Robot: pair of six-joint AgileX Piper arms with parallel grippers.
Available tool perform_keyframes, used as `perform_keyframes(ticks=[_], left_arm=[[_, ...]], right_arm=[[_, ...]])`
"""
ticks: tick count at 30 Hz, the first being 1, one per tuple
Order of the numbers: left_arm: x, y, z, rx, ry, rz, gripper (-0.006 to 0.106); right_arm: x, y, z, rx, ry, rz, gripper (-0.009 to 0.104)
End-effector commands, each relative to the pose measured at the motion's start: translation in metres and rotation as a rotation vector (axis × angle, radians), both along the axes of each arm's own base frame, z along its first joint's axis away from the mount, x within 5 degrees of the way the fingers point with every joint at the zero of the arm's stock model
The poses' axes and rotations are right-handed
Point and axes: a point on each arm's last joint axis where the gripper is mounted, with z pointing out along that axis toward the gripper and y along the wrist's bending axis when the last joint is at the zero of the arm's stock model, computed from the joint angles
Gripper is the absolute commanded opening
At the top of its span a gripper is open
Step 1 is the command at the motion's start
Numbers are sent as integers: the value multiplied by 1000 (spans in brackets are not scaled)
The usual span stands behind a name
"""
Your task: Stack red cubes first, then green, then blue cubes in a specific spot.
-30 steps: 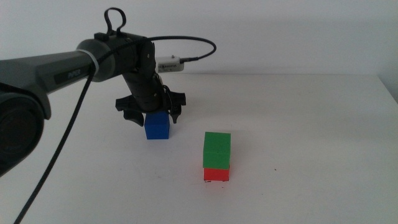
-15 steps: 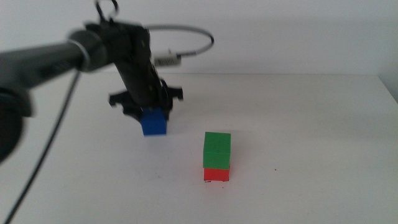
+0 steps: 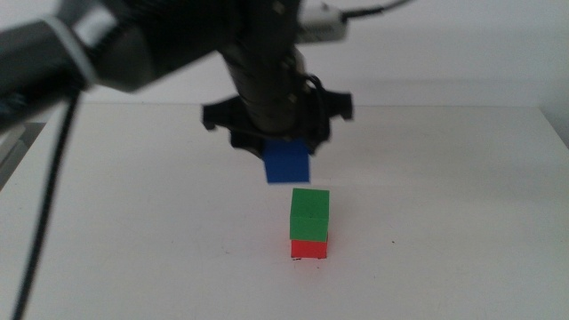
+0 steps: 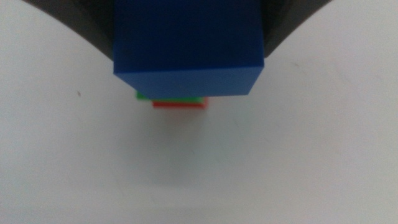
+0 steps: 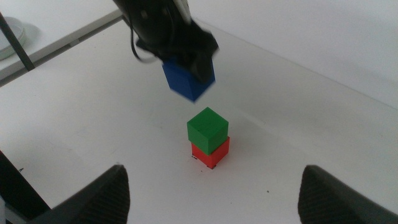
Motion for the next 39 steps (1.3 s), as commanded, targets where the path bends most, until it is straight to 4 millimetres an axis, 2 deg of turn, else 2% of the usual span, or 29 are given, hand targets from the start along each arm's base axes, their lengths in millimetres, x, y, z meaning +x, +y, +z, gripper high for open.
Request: perform_keyframes(ticks=[1,7,28,36,39], left_arm=[[-4,-10,-6,4,11,1,3],[2,-20,-28,25,74,-21,3],[16,-33,-49,12,44,-53,3],[18,-34,-50,8,29,-69,3],[20,-36,-58,22,44,-69,3]], right_arm=[[3,-3,-4,-3,-9,2,91],[3,-3,-4,-3,-9,2,91],[3,-3,-4,-3,-9,2,91],[3,-3,-4,-3,-9,2,91],[3,-3,-4,-3,-9,2,91]])
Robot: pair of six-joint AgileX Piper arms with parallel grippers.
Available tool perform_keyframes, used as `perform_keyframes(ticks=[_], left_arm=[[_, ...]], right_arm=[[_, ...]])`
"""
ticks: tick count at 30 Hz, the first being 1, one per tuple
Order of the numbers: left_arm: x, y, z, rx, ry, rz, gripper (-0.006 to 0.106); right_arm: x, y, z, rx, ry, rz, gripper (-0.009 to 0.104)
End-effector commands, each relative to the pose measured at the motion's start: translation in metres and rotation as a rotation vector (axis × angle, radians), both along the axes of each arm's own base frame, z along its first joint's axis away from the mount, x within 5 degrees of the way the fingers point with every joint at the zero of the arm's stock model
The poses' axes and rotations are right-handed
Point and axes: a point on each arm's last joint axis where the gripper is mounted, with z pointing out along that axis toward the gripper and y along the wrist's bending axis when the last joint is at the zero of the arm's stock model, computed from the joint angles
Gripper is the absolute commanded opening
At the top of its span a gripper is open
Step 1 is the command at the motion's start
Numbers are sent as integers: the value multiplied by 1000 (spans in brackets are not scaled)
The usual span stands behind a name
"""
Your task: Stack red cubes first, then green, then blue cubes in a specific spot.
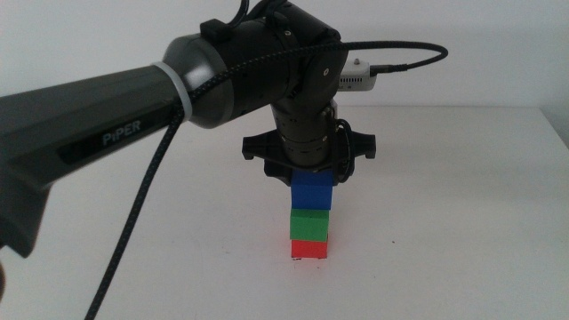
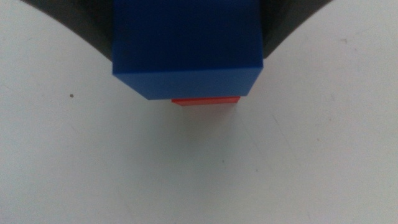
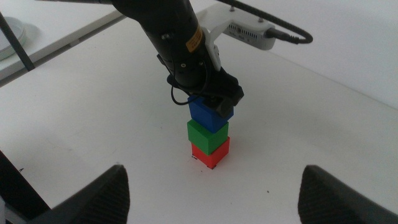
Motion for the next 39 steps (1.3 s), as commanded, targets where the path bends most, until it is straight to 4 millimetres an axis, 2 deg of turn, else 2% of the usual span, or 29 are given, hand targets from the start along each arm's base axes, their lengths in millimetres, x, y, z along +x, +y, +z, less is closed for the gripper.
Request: perform_keyframes(ticks=[1,10,16,17,21,24,29,35,39], left_arm=[[2,-1,-1,2,-4,0,3],[1,-2,-6,11,22,3,4],[1,-1,-6,18,25,-2,25],[1,-1,-6,21,24,-14,37],[1,-1,-6,21,22,-17,48],[1,-1,-6,24,17,-22,61],[1,-1,-6,25,16,-22,72],[1,-1,-5,24,11,-30,79],[-6,5,16,13,-17,-77,81]], right_arm=[[3,-3,-4,-3,-9,2,91],[3,-3,-4,-3,-9,2,91],[3,-3,-4,-3,-9,2,91],[3,-3,-4,-3,-9,2,91],[3,-3,-4,-3,-9,2,91],[3,-3,-4,-3,-9,2,91],[3,-3,-4,-3,-9,2,91],[3,-3,-4,-3,-9,2,91],[3,-3,-4,-3,-9,2,91]])
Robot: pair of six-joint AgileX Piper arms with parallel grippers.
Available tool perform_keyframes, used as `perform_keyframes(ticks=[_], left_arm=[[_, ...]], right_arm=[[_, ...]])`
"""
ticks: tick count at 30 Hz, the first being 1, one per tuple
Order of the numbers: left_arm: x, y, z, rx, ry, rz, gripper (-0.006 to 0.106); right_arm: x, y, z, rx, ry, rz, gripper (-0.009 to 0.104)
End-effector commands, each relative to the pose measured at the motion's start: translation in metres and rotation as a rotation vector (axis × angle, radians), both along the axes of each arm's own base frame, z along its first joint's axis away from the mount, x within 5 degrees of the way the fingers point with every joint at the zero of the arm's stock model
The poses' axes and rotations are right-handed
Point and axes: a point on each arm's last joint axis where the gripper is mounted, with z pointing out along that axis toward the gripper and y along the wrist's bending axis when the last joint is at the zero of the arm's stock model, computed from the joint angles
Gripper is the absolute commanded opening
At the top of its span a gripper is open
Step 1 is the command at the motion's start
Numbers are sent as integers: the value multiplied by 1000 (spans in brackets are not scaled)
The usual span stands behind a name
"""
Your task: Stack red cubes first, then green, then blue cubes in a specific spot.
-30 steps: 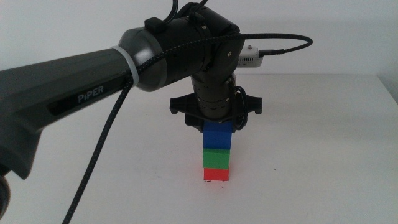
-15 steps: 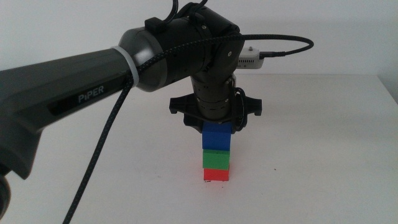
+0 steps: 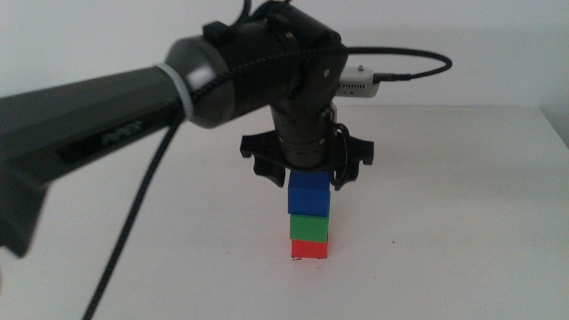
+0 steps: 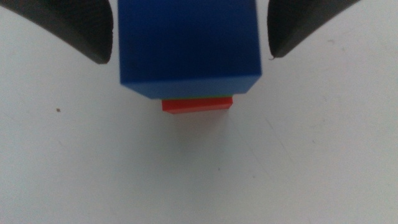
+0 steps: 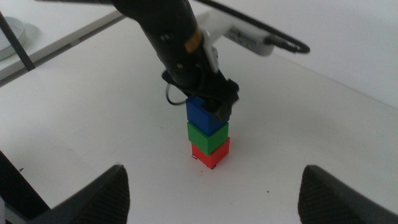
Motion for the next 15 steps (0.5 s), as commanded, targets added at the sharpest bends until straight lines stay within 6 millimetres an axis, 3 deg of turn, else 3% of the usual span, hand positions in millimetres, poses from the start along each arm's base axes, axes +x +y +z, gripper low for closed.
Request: perform_keyframes(ticks=[1,7,11,15], left_arm=[[-8,7,26,-32,-33,-17,81],[-35,39,108,-77,-202,-90,81],[-71,75,169,-170,-356,-122,81],[-110,118,214,-158,-545,-212,81]], right_arm=[[3,-3,-4,-3,-9,2,91],[3,-3,-4,-3,-9,2,91],[3,-3,-4,-3,-9,2,91],[3,-3,-4,-3,-9,2,91]])
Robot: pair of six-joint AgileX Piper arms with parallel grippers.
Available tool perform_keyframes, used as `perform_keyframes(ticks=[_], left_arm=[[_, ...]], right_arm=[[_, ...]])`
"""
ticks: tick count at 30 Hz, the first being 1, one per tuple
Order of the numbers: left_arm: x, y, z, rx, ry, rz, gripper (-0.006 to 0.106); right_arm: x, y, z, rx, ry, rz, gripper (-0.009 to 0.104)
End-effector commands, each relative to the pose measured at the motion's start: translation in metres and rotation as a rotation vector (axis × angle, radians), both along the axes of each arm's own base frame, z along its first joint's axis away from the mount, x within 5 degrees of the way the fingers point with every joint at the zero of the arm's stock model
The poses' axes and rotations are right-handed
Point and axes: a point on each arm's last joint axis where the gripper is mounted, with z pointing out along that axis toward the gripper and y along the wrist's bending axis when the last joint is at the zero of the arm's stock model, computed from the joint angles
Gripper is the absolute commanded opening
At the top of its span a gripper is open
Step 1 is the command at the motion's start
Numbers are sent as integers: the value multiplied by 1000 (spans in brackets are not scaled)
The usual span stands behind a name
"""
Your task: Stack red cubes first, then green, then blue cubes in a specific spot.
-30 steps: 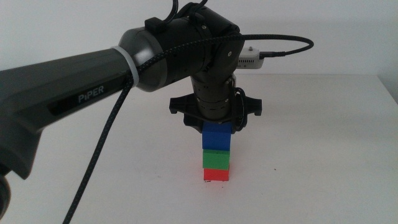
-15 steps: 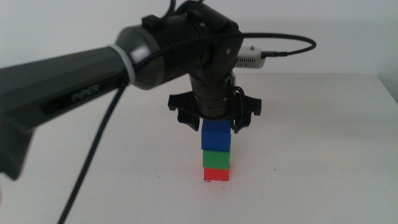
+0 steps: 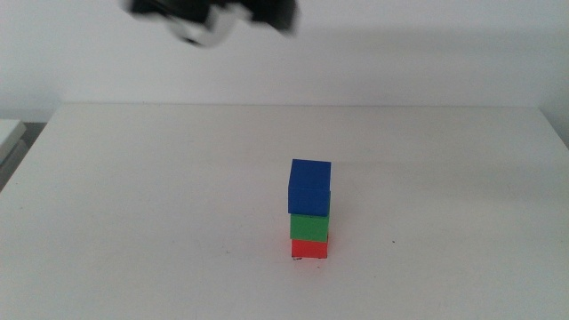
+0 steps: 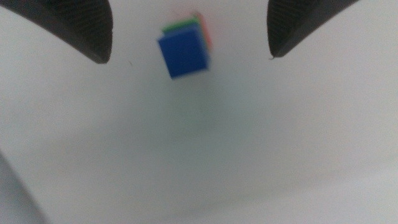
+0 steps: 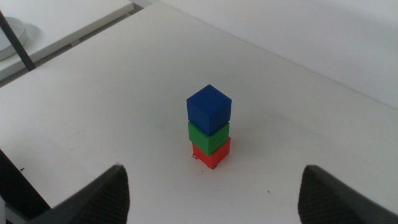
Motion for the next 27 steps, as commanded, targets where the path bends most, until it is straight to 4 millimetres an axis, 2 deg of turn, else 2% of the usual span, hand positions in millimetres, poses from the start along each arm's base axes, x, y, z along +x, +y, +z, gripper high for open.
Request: perform_keyframes(ticks=[1,4,6,9,12,16,19,27], left_arm=[[-22,30,22,43,-125,-15,81],[-54,78,37,43,-227,60,85],[-74,110,36,60,-273,125,88],[-101,148,18,77,-267,229,90],[-126,171,-6,68,-298,310,90],[-146,180,-29,34,-360,383,90],[-155,177,-40,-20,-347,381,90],[-168,175,-39,-82,-372,358,90]], right_arm=[[3,-3,-4,-3,-9,2,91],[3,-3,-4,-3,-9,2,91],[3,-3,-4,-3,-9,2,91],[3,-3,-4,-3,-9,2,91],[3,-3,-4,-3,-9,2,91],[3,-3,-4,-3,-9,2,91],[3,-3,-4,-3,-9,2,91],[3,-3,-4,-3,-9,2,91]])
